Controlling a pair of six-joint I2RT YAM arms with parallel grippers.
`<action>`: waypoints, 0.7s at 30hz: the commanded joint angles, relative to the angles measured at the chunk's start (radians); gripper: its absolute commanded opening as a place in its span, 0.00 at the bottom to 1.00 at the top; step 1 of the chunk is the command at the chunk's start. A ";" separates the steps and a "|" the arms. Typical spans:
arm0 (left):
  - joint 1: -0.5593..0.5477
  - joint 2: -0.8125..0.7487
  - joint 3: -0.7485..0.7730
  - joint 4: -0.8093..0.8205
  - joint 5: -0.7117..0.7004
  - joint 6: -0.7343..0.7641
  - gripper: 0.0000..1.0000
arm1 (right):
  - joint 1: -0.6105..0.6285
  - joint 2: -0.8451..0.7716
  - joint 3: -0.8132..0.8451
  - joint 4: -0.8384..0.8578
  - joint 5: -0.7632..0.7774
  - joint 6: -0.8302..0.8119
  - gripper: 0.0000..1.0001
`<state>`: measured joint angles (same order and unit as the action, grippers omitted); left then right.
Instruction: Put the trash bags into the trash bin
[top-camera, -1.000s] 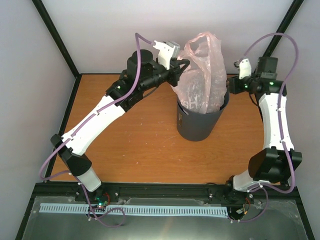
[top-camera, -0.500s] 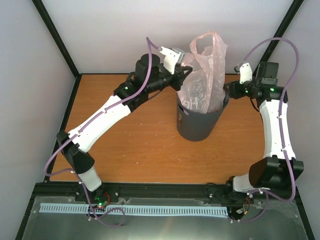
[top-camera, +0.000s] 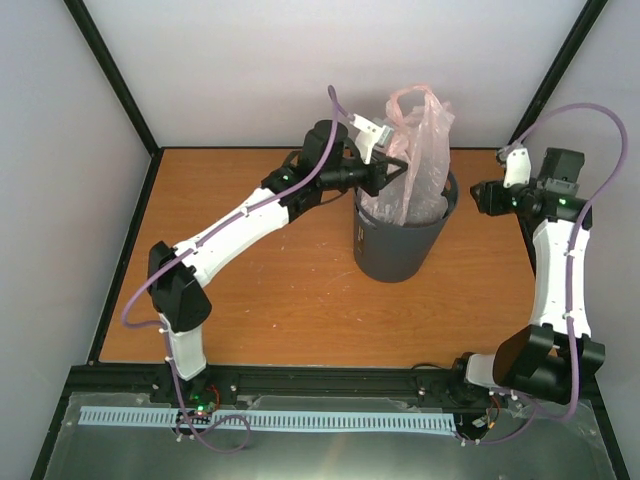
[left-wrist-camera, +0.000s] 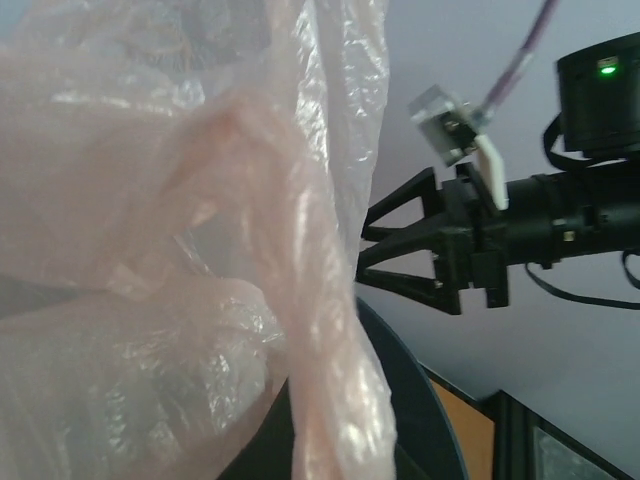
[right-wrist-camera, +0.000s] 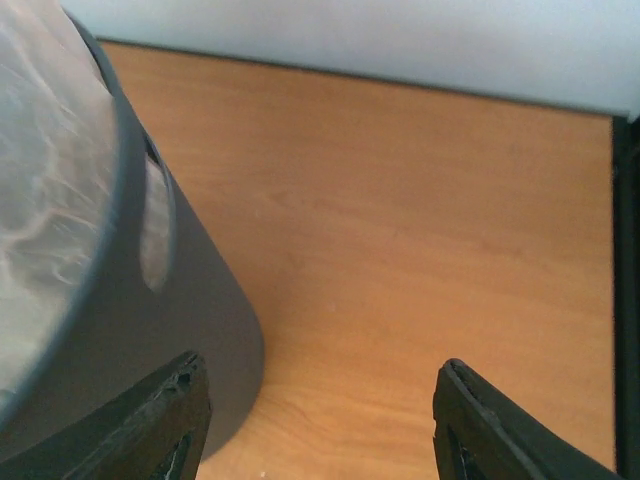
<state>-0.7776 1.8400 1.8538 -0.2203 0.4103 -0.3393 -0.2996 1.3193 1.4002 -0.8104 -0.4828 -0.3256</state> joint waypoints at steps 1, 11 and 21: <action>-0.009 0.015 -0.021 0.059 0.111 -0.056 0.01 | -0.015 0.006 -0.098 0.032 -0.031 -0.020 0.61; -0.011 -0.111 -0.148 -0.023 0.002 -0.019 0.01 | 0.022 0.056 -0.161 0.028 -0.175 -0.067 0.59; -0.010 -0.374 -0.347 -0.062 -0.171 0.002 0.01 | 0.268 0.125 -0.151 0.041 -0.069 -0.103 0.59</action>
<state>-0.7856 1.5646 1.5517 -0.2737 0.3153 -0.3557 -0.1246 1.4029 1.2427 -0.7872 -0.5968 -0.4011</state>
